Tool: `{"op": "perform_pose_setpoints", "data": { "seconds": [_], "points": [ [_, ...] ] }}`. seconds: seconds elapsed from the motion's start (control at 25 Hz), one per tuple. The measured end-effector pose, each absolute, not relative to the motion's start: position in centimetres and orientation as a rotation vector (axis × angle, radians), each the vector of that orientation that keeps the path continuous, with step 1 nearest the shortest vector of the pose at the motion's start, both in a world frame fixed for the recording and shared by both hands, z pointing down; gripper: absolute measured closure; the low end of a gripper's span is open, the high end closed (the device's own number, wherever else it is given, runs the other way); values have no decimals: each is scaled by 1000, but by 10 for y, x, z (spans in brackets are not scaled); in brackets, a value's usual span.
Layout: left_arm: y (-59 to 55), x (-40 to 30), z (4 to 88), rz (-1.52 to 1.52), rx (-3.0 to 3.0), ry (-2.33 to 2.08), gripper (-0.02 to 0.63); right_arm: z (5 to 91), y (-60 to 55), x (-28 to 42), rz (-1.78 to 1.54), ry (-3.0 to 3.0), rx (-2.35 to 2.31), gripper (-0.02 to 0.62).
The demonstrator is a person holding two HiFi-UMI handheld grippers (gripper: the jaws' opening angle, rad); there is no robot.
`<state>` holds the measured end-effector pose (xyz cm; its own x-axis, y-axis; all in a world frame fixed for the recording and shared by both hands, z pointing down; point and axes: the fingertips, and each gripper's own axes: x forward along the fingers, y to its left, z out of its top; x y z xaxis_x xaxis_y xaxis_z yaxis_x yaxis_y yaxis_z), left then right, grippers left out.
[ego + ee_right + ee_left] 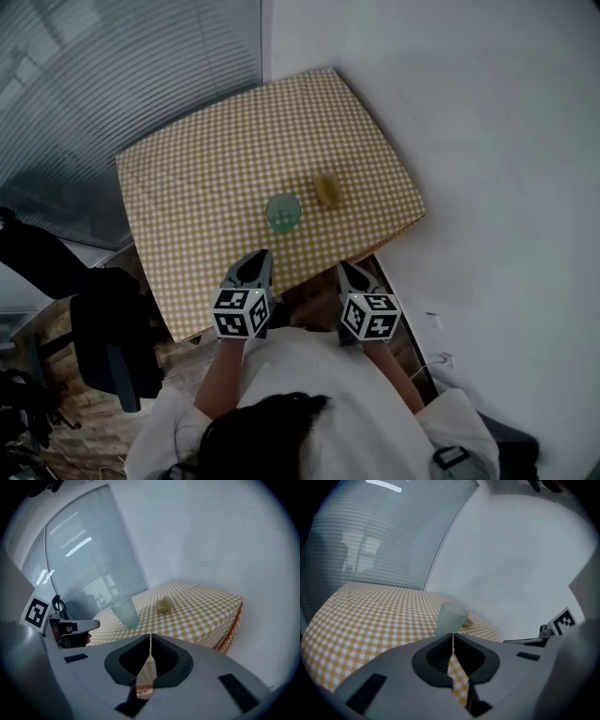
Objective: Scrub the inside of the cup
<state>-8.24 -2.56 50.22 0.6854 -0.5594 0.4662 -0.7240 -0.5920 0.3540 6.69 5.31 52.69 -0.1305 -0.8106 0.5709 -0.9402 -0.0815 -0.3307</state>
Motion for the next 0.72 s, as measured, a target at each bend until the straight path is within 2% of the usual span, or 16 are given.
{"op": "perform_pose_setpoints", "data": {
  "seconds": [0.52, 0.56, 0.64, 0.72],
  "points": [
    [-61, -85, 515, 556, 2416, -877, 590, 508, 7, 71, 1003, -1987, 2082, 560],
    [-61, -84, 515, 555, 2418, -863, 576, 507, 5, 74, 994, -1986, 2088, 560],
    [-61, -81, 516, 552, 2421, -839, 491, 505, -1, 79, 998, -1992, 2089, 560],
    [-61, -79, 517, 547, 2421, -826, 453, 504, -7, 82, 1022, -2008, 2081, 560]
  ]
}}
